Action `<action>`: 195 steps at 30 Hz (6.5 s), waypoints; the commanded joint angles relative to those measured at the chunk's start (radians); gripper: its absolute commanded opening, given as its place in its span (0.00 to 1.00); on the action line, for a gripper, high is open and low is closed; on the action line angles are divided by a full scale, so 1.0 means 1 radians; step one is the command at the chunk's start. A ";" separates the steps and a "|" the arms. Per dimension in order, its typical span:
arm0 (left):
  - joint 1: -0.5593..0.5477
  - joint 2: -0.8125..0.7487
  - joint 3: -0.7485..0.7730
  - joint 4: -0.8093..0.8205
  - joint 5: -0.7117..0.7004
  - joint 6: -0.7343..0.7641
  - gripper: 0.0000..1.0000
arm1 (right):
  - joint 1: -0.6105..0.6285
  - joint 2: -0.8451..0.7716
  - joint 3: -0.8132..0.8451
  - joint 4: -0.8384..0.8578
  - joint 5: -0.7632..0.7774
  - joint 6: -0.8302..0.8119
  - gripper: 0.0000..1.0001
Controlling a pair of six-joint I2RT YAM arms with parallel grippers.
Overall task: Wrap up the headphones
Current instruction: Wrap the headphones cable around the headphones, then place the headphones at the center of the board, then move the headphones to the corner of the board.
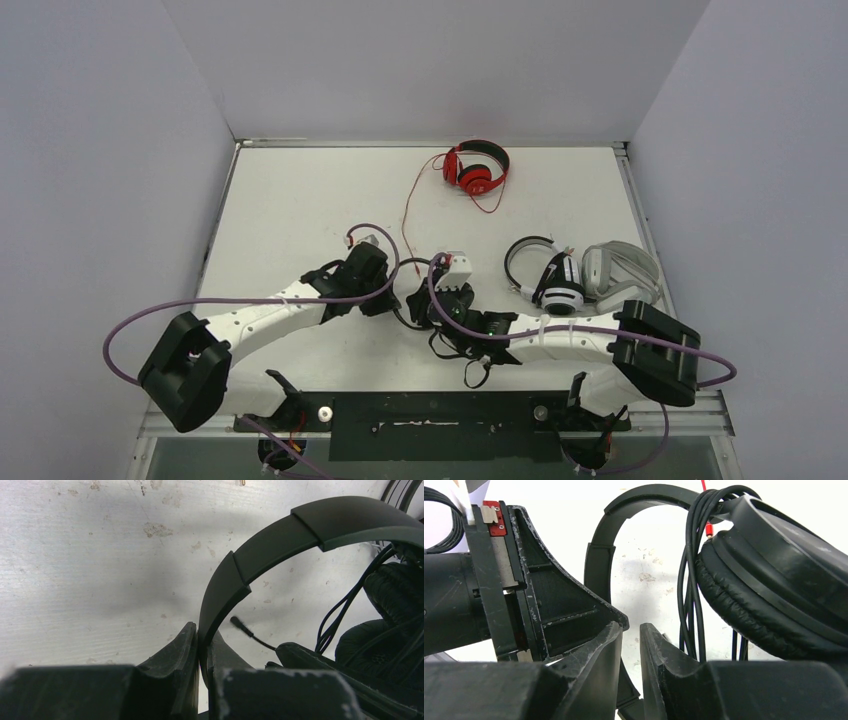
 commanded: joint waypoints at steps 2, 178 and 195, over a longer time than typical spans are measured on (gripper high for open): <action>-0.007 0.000 0.033 0.067 0.070 0.020 0.00 | -0.025 0.028 0.043 -0.089 0.009 0.005 0.21; 0.365 -0.109 -0.044 0.172 -0.125 0.384 0.94 | -0.575 -0.585 -0.168 -0.174 -0.107 -0.525 1.00; 0.296 -0.530 -0.493 0.743 -0.409 0.744 0.97 | -0.581 -0.537 -0.367 0.178 -0.142 -0.742 0.99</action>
